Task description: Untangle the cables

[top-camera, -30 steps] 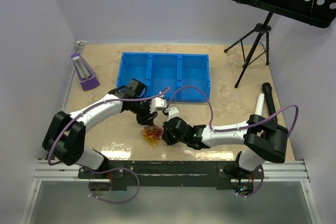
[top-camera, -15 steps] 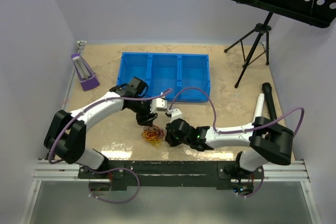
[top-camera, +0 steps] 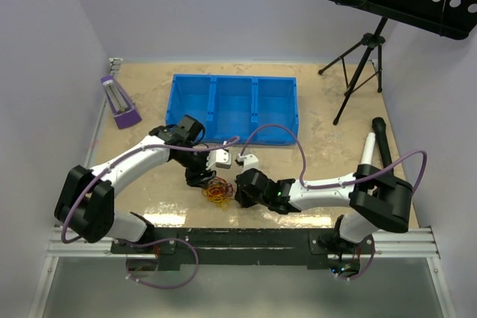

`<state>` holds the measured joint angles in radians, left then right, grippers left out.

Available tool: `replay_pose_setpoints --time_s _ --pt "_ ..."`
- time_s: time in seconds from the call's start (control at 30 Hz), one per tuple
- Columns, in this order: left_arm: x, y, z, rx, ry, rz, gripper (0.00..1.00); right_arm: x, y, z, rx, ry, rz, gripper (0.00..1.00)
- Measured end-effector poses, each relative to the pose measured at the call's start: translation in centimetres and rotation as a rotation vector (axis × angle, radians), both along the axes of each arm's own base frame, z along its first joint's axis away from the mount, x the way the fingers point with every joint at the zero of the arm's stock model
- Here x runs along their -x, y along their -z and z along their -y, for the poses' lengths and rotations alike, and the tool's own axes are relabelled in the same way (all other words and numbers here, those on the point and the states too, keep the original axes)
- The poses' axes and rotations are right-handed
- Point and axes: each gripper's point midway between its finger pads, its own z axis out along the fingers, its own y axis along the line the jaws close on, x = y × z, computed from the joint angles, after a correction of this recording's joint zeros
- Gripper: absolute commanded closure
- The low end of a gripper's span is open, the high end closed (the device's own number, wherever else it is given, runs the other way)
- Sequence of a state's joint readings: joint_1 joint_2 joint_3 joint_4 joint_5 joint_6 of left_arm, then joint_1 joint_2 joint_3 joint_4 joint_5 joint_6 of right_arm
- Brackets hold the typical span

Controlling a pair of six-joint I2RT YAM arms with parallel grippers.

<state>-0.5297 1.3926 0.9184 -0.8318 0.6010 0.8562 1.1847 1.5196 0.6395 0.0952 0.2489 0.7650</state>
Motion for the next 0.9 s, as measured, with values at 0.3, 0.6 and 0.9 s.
replay_pose_setpoints --time_s 0.3,0.6,0.9 --pt "-0.4 1.4 0.7 0.004 0.001 -0.037 0.62 0.0 -0.1 0.0 -0.006 0.011 -0.004 1.0" --pt "-0.8 2.2 1.2 0.006 0.008 -0.039 1.0 0.0 -0.2 -0.1 -0.011 0.015 -0.007 1.0" --pt "-1.3 1.0 0.4 -0.017 -0.008 0.028 1.0 -0.5 -2.9 0.3 -0.062 0.061 0.023 1.0"
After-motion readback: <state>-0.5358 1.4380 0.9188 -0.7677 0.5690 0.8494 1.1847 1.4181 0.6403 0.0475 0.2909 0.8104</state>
